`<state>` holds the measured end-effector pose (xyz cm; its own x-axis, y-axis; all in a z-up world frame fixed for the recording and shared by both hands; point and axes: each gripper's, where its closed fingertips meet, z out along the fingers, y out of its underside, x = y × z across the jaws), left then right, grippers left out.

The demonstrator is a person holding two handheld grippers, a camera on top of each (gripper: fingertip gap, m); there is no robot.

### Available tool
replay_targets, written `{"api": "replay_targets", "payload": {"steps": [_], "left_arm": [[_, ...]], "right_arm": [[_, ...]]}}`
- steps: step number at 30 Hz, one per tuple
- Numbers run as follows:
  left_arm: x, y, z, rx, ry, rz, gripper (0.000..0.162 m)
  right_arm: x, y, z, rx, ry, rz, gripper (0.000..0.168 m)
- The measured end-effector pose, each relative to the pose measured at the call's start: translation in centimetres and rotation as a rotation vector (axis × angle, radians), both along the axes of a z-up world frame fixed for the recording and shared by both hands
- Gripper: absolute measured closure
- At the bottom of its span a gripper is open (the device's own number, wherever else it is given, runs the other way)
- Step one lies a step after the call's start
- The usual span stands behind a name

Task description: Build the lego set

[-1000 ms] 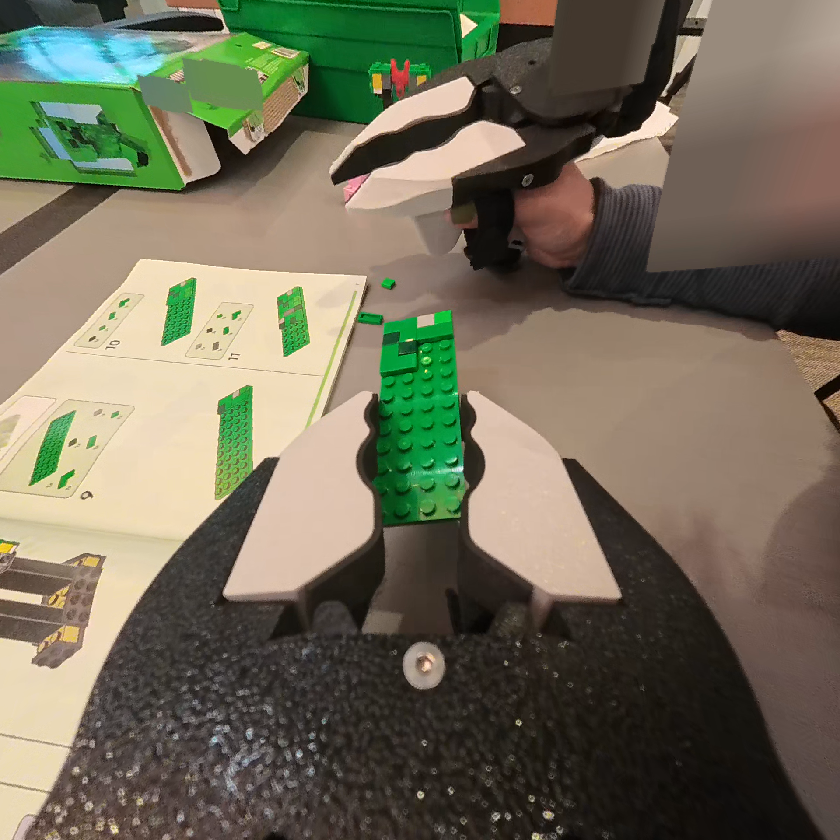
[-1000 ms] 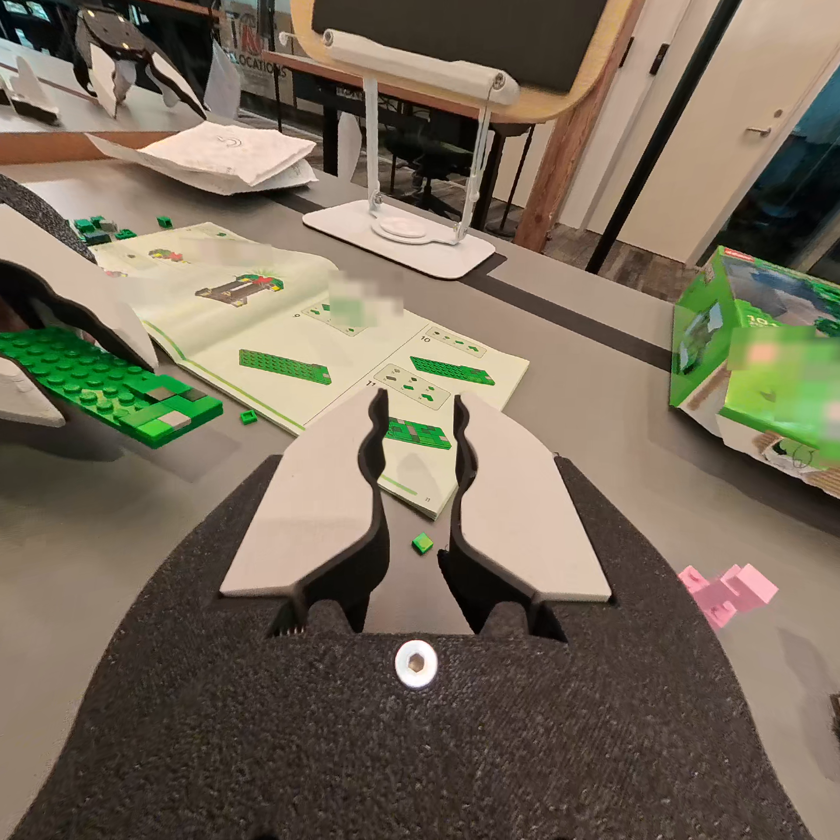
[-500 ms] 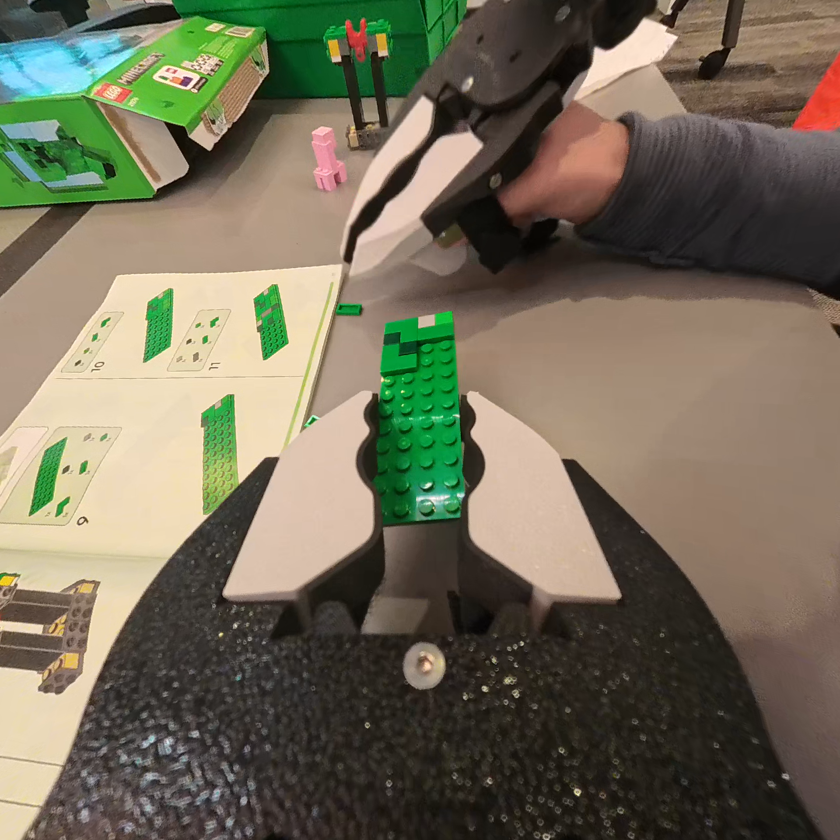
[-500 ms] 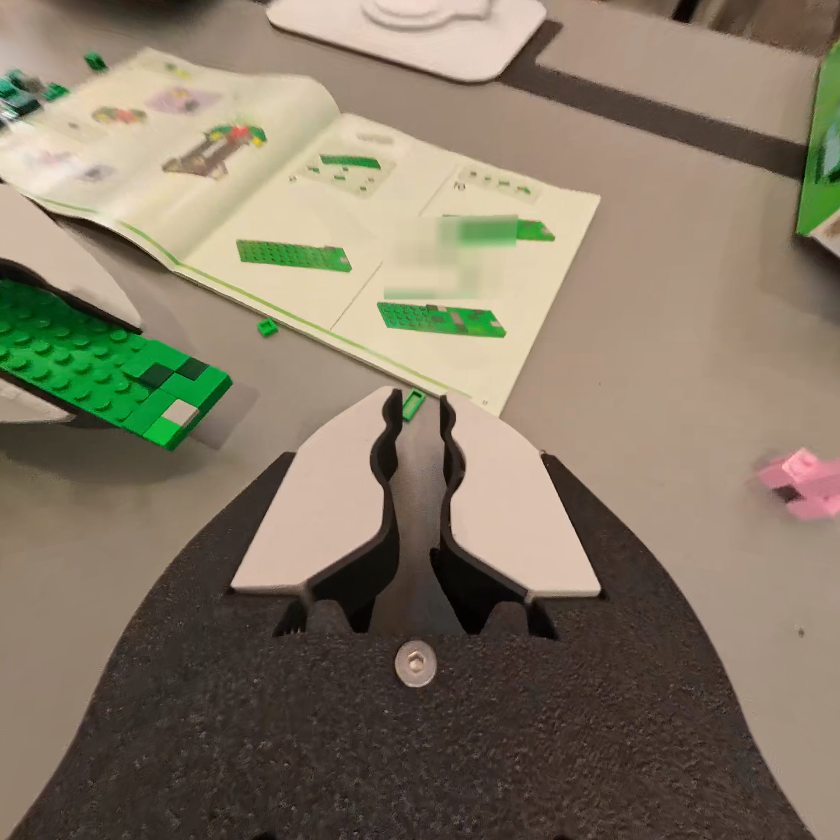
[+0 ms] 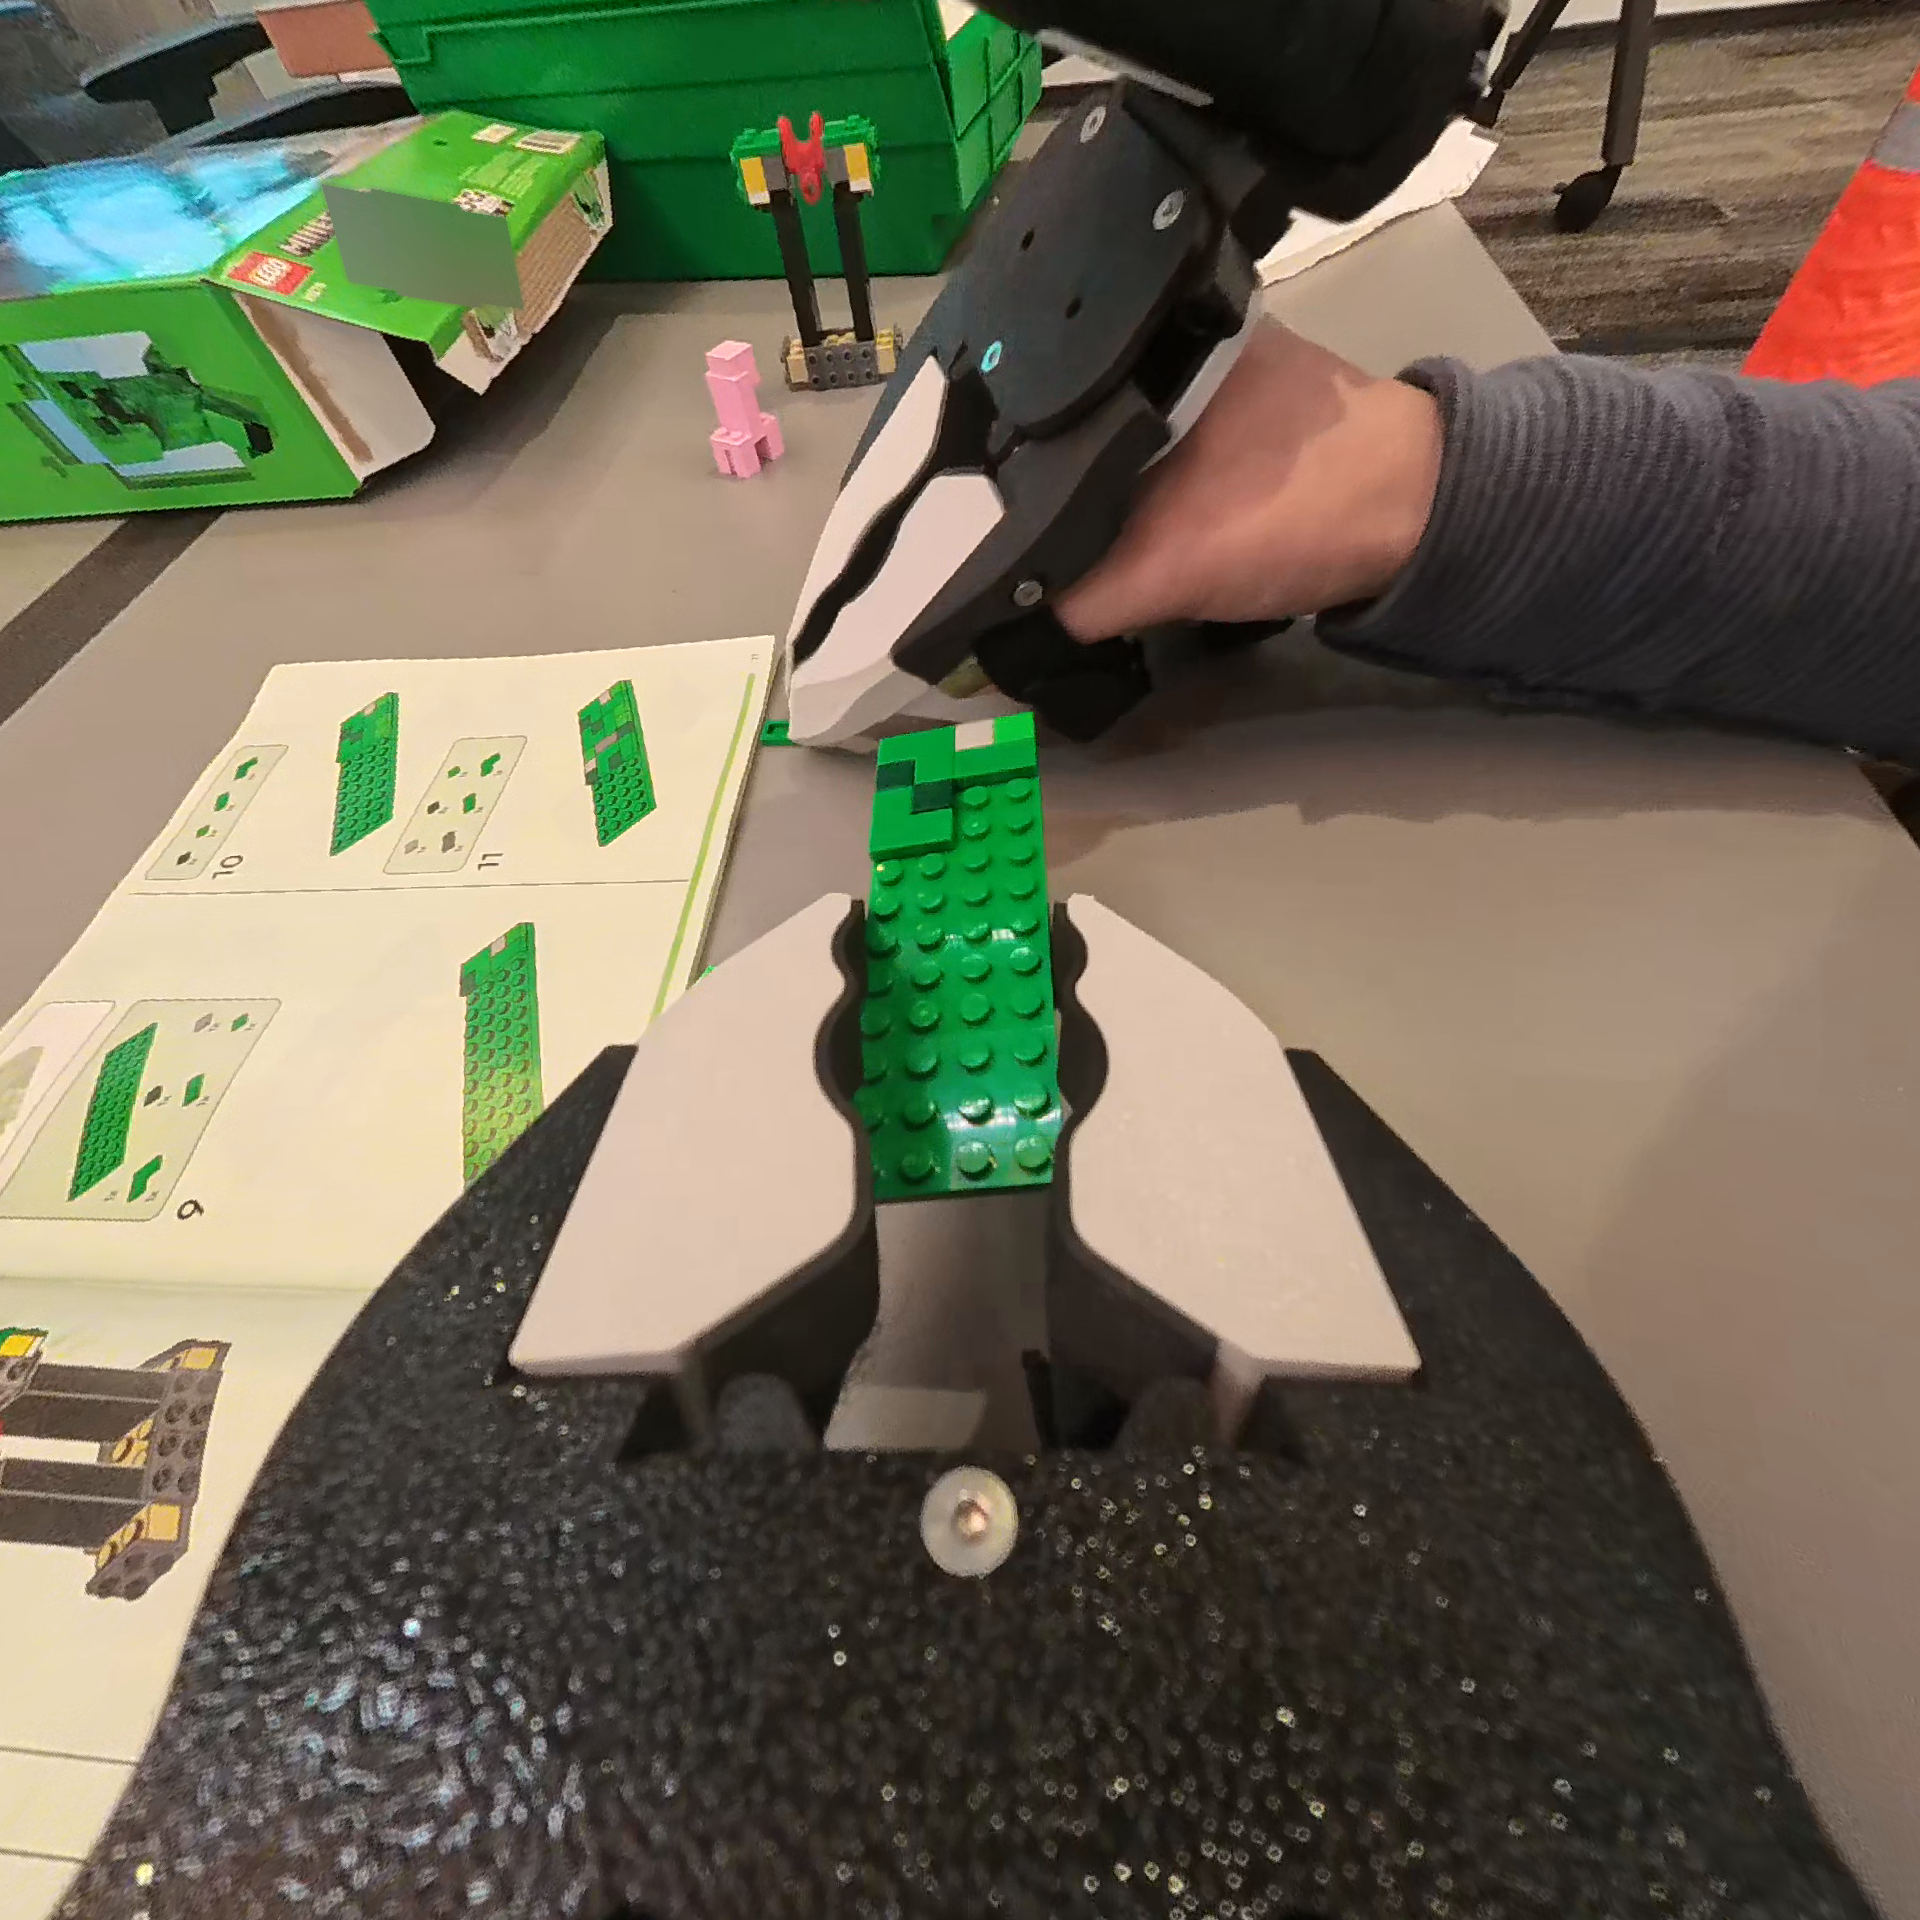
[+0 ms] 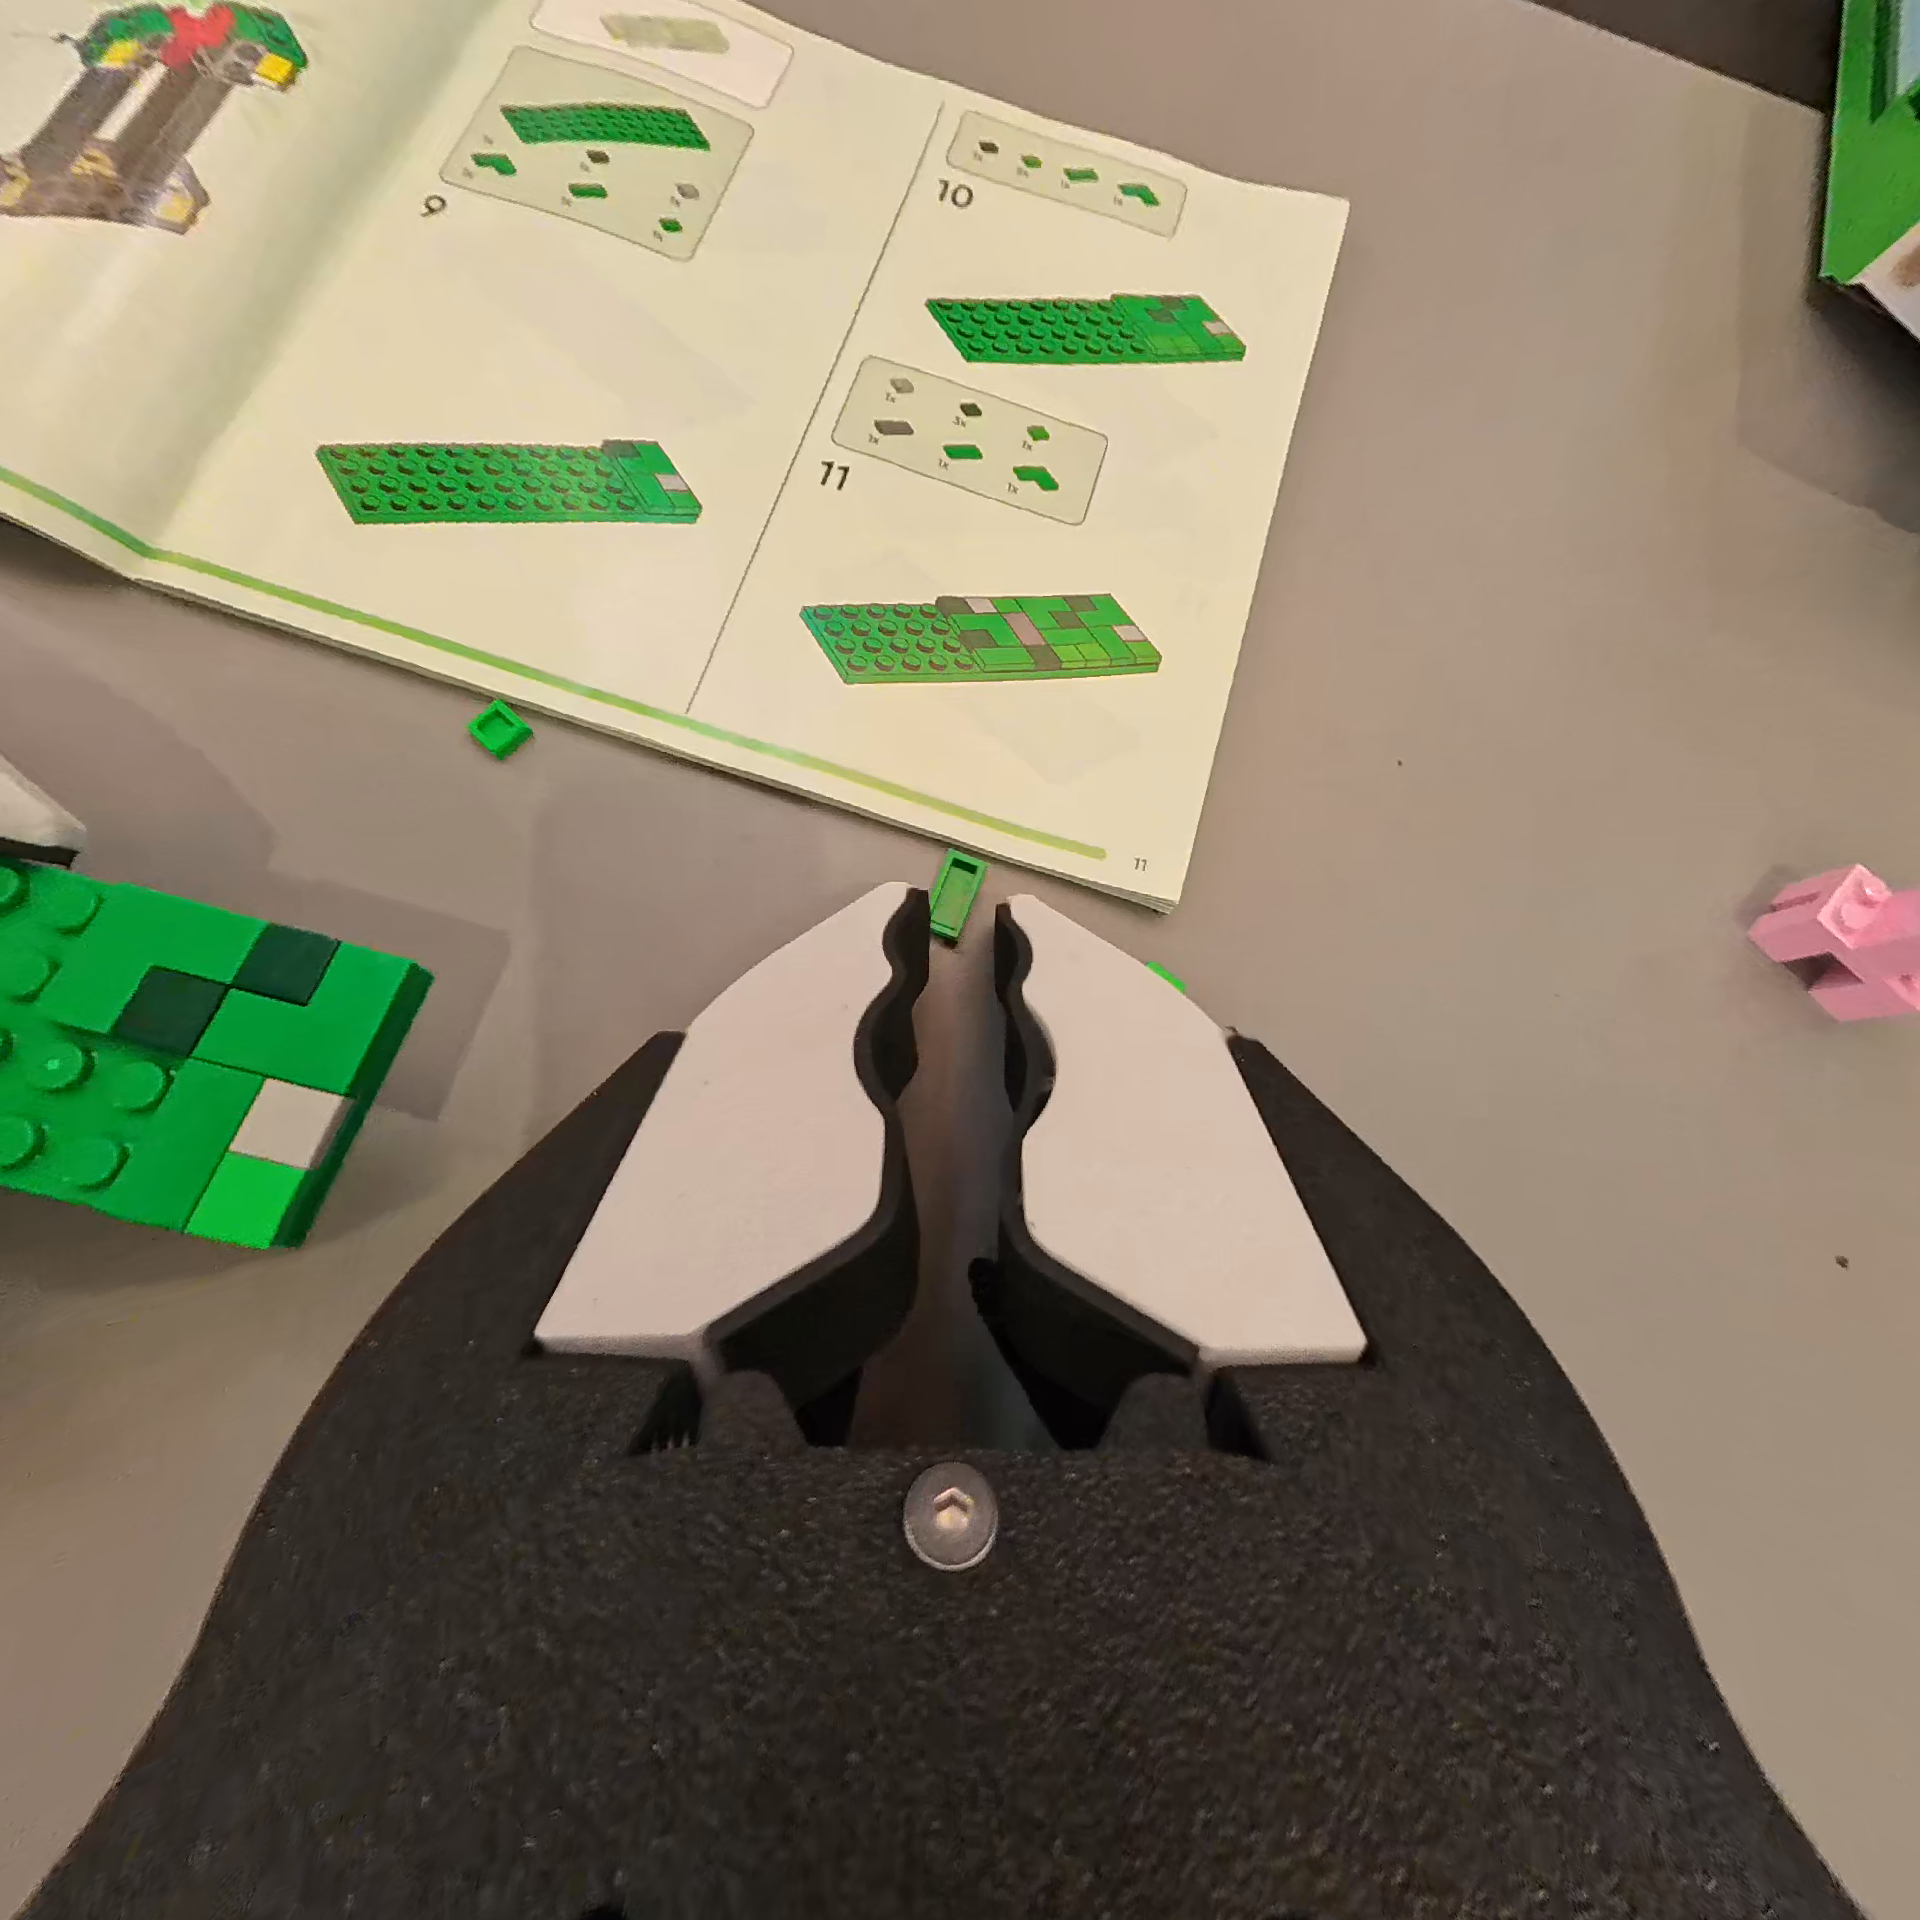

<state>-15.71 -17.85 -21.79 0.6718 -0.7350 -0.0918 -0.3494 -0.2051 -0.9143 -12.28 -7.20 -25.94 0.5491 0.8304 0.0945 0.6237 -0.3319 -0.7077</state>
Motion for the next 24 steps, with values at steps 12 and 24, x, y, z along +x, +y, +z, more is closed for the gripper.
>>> {"api": "replay_targets", "payload": {"steps": [12,24], "left_arm": [[0.0,-0.1,0.1,0.012,0.000,-0.001,0.129],[-0.1,-0.2,0.4,0.009,-0.026,-0.003,0.129]], "right_arm": [[1.9,-0.3,0.4,-0.051,-0.198,0.134,0.168],[3.1,-3.3,1.3,-0.223,-0.337,0.661,0.163]]}}
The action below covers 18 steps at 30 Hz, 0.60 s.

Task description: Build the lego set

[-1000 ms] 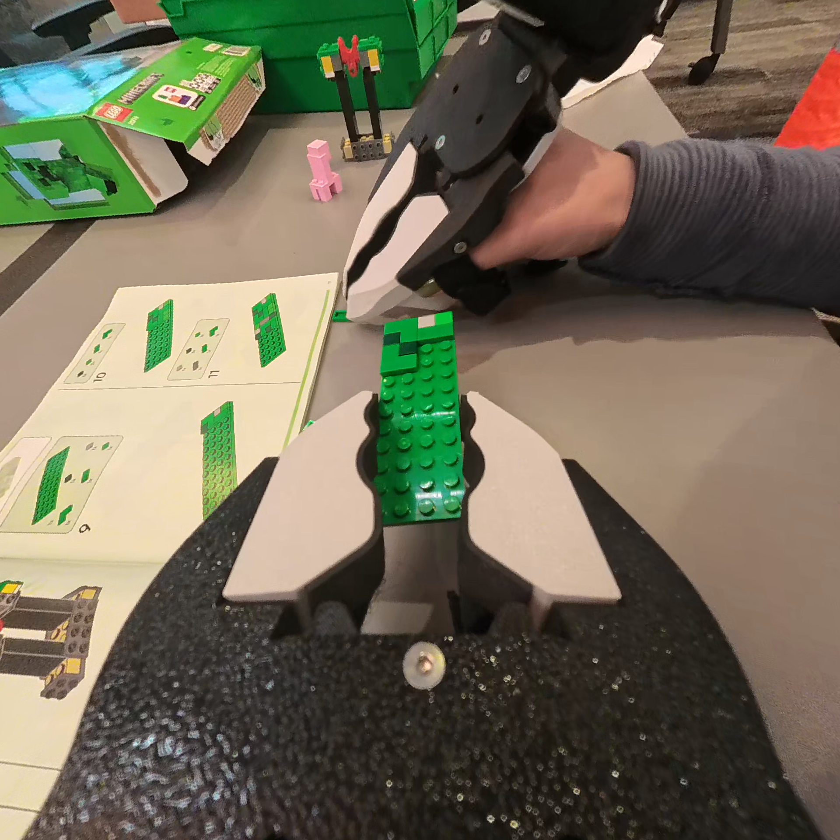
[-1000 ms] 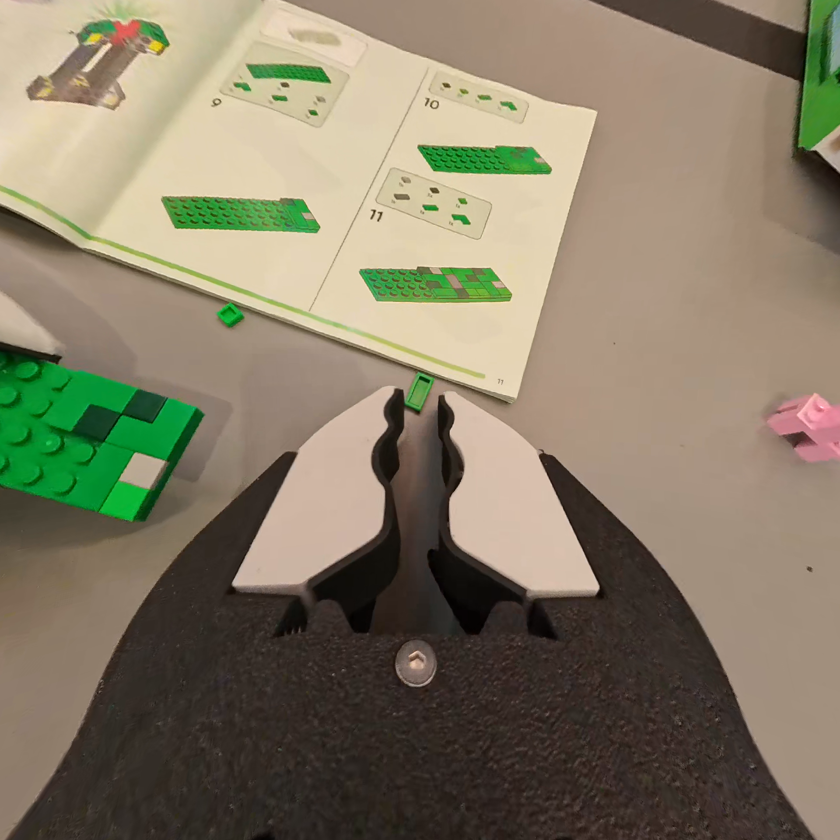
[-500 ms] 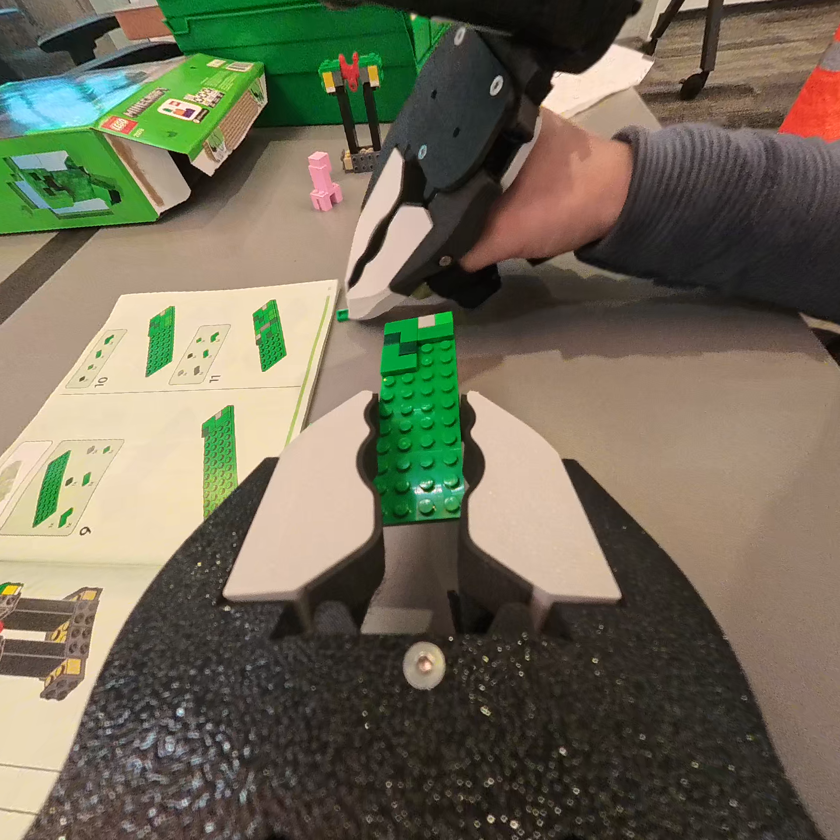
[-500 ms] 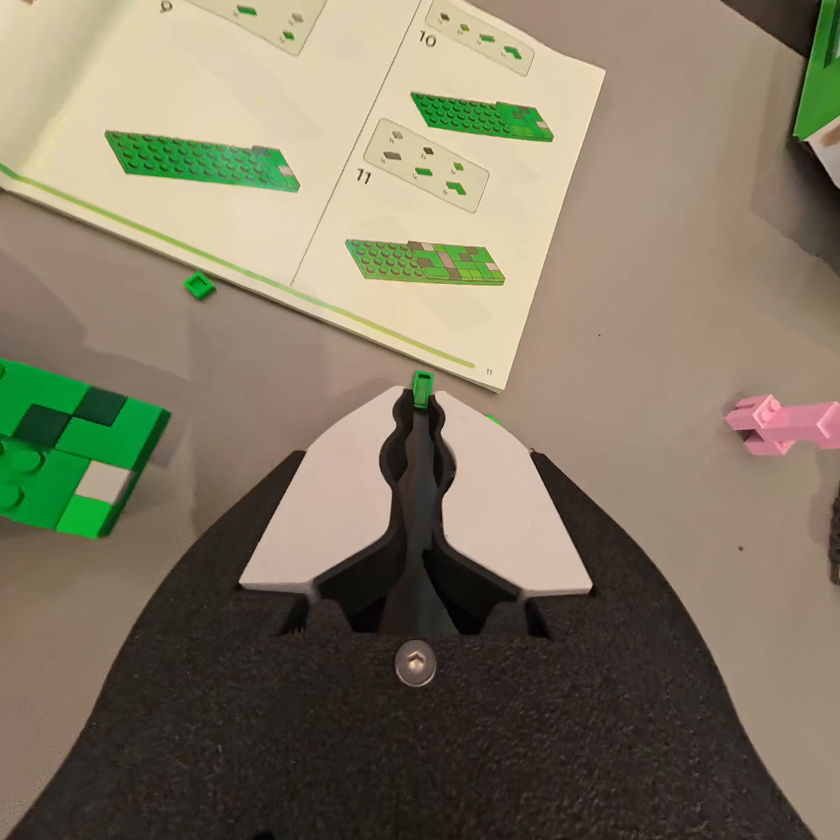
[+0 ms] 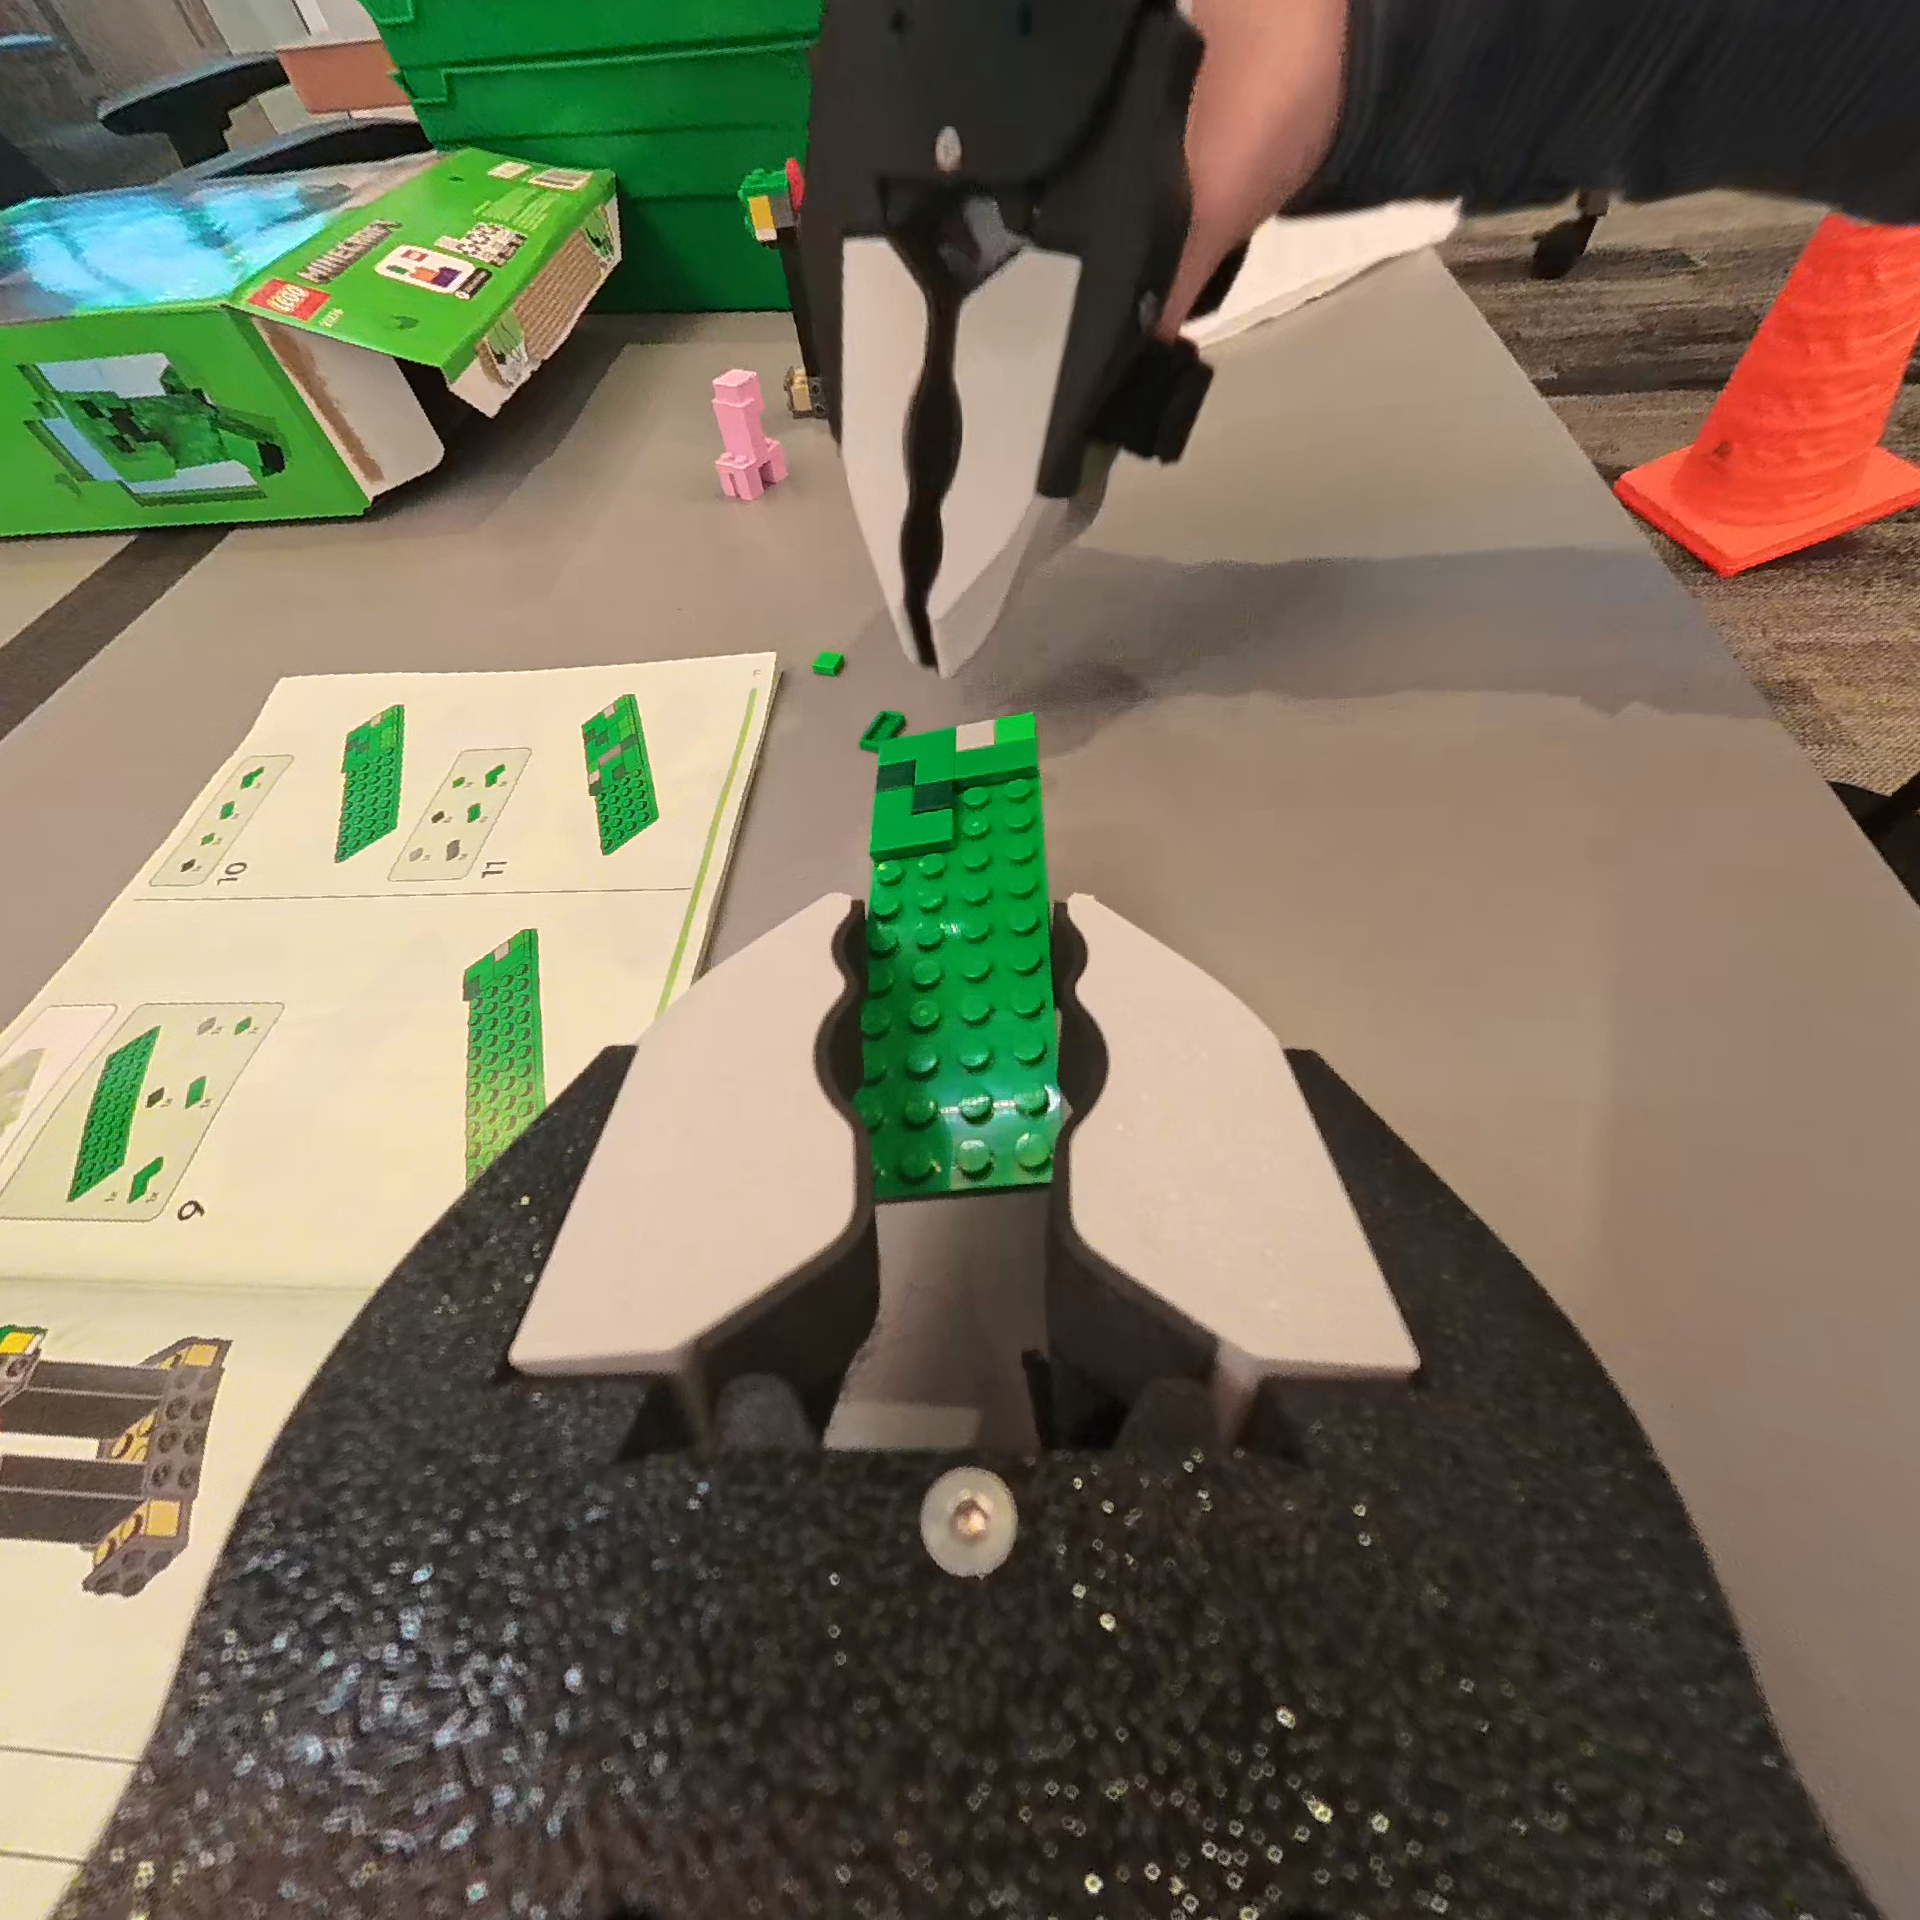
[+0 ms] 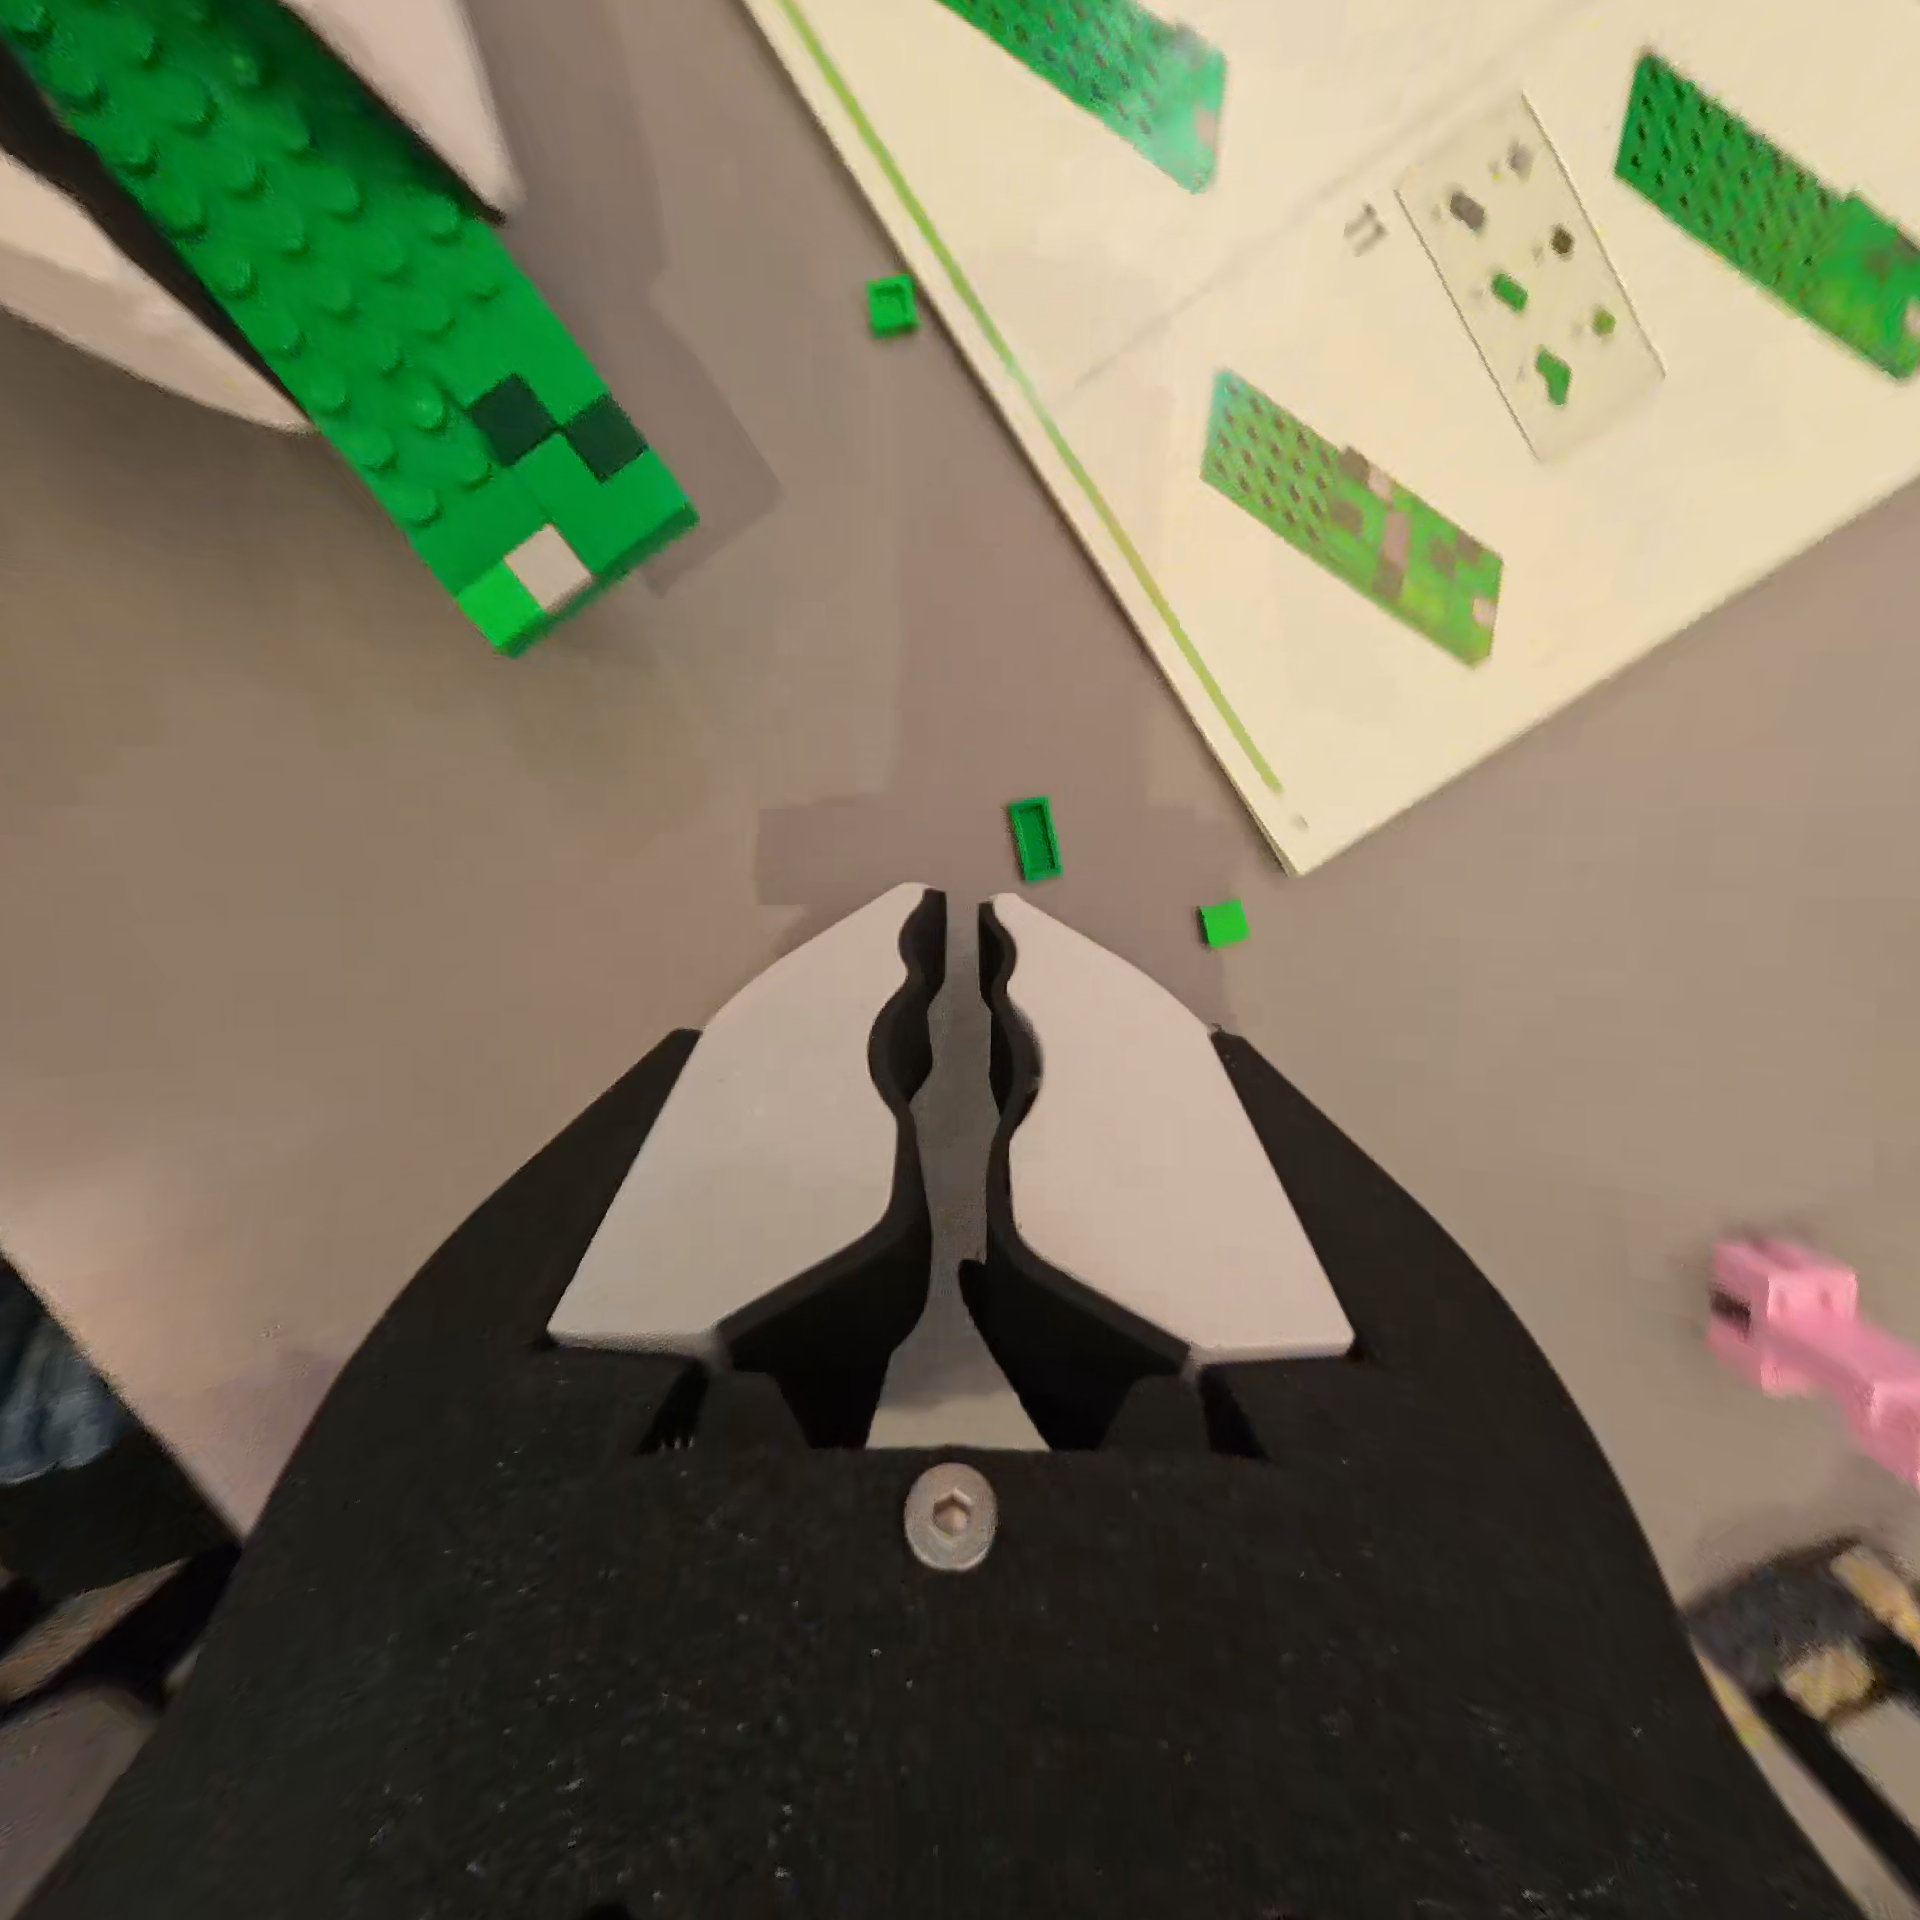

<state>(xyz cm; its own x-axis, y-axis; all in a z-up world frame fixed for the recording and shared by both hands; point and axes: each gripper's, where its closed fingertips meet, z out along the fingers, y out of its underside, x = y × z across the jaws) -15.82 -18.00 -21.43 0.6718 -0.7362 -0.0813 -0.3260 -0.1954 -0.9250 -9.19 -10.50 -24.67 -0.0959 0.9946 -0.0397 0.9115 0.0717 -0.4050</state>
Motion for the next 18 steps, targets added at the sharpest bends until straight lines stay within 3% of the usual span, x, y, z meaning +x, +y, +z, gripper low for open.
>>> {"api": "replay_targets", "payload": {"steps": [7,14,18], "left_arm": [[0.0,-0.1,0.0,-0.002,-0.001,-0.004,0.129],[0.1,-0.1,0.0,-0.006,0.001,-0.007,0.129],[0.2,-0.2,-0.1,-0.007,0.003,-0.009,0.129]], "right_arm": [[-1.0,1.3,-1.3,0.060,0.204,0.012,0.147],[-1.0,1.6,-1.6,0.070,0.175,0.068,0.149],[-1.4,1.3,-1.7,0.078,0.126,0.108,0.159]]}}
